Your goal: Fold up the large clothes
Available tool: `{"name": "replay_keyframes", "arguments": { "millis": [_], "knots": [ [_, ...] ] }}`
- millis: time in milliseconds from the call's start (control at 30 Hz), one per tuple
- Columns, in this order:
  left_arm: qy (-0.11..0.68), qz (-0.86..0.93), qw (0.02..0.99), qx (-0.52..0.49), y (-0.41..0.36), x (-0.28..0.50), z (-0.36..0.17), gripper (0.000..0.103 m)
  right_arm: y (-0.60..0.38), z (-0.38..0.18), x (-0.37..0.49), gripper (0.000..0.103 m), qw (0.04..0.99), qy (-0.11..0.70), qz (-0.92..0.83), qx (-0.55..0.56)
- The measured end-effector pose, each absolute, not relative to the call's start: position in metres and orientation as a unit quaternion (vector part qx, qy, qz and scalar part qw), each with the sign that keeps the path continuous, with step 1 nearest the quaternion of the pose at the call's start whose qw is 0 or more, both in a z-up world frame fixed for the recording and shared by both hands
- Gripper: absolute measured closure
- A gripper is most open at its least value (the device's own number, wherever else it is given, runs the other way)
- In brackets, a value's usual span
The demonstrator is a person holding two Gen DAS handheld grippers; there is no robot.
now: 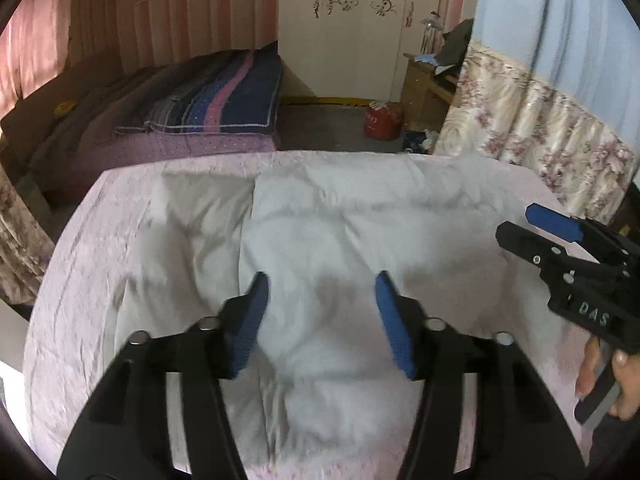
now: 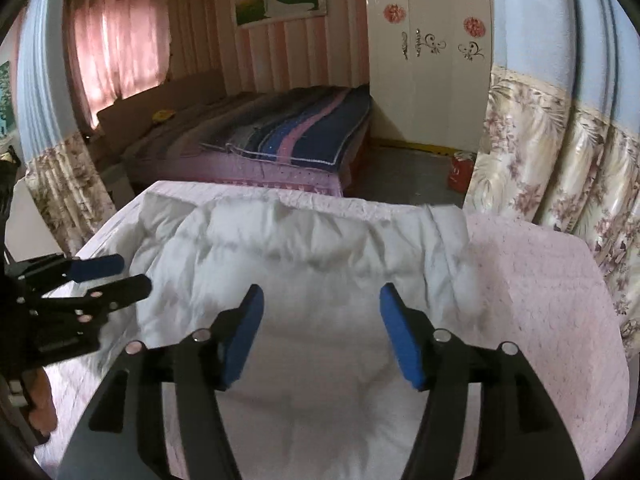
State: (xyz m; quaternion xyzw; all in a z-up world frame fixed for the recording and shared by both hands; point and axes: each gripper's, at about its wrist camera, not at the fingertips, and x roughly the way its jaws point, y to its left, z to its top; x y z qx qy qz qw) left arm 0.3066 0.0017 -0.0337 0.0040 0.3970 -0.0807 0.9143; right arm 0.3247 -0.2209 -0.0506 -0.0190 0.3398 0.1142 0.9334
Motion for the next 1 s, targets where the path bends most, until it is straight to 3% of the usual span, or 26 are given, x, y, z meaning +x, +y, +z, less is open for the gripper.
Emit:
{"name": "replay_keyframes", "arguments": {
  "millis": [33,100,267,433,733,867,1000],
  "knots": [
    [0.403,-0.083,0.911,0.004,-0.005,0.316,-0.036,0.091,-0.216,-0.055,0.339,0.052,0.927,0.357,0.114,-0.016],
    [0.435,-0.082,0.897,0.0,-0.009,0.344,-0.048,0.103,-0.207,-0.064,0.358,0.064,0.917,0.383,0.112,-0.019],
    [0.484,-0.005,0.875,0.031,0.007,0.397,-0.077,0.103,-0.198,-0.095,0.4,0.08,0.889,0.444,0.019,-0.111],
    [0.524,0.007,0.852,-0.007,0.051,0.418,-0.101,0.102,-0.223,-0.113,0.428,0.084,0.862,0.489,-0.029,-0.131],
    [0.537,0.038,0.842,0.031,0.055,0.437,-0.121,0.101,-0.25,-0.129,0.445,0.085,0.84,0.532,-0.039,-0.095],
    [0.528,0.032,0.848,0.014,0.064,0.426,-0.107,0.102,-0.255,-0.098,0.422,0.083,0.873,0.484,-0.001,-0.055],
    [0.461,0.003,0.888,-0.002,0.05,0.376,-0.061,0.102,-0.25,-0.057,0.359,0.082,0.918,0.392,0.057,-0.015]
  ]
}}
